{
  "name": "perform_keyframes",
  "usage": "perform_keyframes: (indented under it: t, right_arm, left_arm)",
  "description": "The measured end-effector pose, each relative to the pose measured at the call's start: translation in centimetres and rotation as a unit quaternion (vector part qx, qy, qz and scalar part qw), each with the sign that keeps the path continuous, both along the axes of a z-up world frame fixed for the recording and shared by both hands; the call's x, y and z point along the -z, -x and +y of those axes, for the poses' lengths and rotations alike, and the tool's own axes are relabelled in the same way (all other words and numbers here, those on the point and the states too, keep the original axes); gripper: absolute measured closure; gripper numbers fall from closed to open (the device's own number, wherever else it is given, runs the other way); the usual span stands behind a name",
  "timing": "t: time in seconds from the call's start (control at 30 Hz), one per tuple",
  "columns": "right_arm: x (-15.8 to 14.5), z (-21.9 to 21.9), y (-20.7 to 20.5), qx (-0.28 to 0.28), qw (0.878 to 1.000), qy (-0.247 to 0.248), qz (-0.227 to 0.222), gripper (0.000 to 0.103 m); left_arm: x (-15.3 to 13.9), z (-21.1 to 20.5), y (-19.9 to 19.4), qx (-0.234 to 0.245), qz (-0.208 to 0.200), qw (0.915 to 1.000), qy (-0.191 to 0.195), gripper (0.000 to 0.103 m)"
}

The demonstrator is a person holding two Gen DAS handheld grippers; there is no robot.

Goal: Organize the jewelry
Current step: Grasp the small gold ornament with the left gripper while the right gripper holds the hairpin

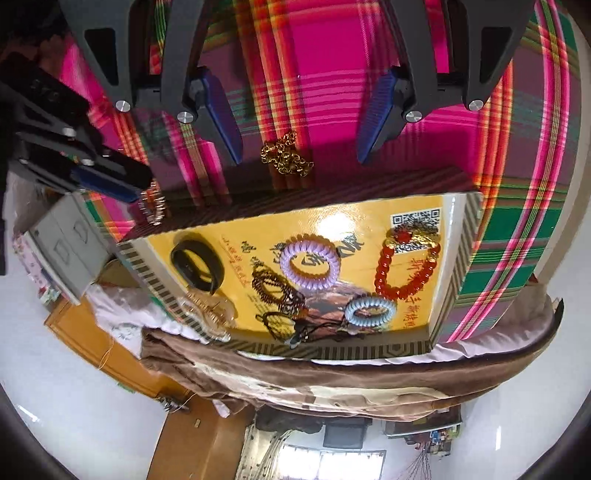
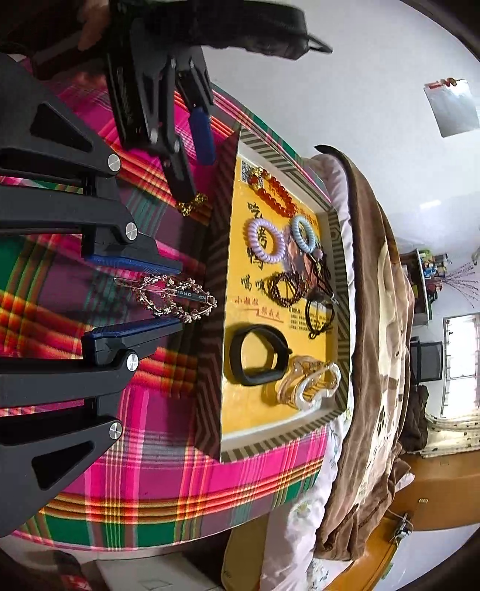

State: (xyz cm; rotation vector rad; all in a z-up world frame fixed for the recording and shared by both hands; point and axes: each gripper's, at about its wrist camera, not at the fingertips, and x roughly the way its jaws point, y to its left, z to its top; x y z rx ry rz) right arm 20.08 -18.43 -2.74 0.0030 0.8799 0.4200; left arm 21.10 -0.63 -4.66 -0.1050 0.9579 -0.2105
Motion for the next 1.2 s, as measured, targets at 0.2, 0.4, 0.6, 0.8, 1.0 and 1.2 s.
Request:
perform_keyframes:
  t: [0.2,0.4,0.6,0.8,1.0,1.2]
  right_arm:
    - [0.1,-0.7,-0.2,0.003,1.000,-0.008,0.002,0.078]
    - [0.3,-1.0,-0.2,0.004,1.000,-0.016,0.002,0.078]
    - [0.4,-1.2,-0.2,0.005,1.000,-0.018,0.003,0.078]
    - [0.4,-1.4,0.0,0.007,1.000,-0.020,0.003,0.078]
    - [0.0,-1.5,0.4,0.010,1.000,-0.022,-0.002,0.078]
    - [-0.6,-1.5,1.2,0.012,1.000,-0.025,-0.010,0.078]
  left_arm:
    - [0.5,-0.9,-0.6,-0.006,-0.005,0.9997,-0.024,0.040]
    - [0.7,-1.9,-0.7,-0.014,-0.014,0.9979,-0.062,0.043]
    - [0.6,-2.1,-0.7,-0.018,-0.022,0.9956,-0.090,0.079]
    - [0.6,-1.7,-0.3,-0.018,-0.023,0.9959,-0.085,0.089]
    - [-0.2,-1.2,0.5,-0.020,-0.024,0.9968,-0.074,0.097]
    - [-1.0,-0.4,1.6,-0.026,-0.031,0.9974,-0.060,0.097]
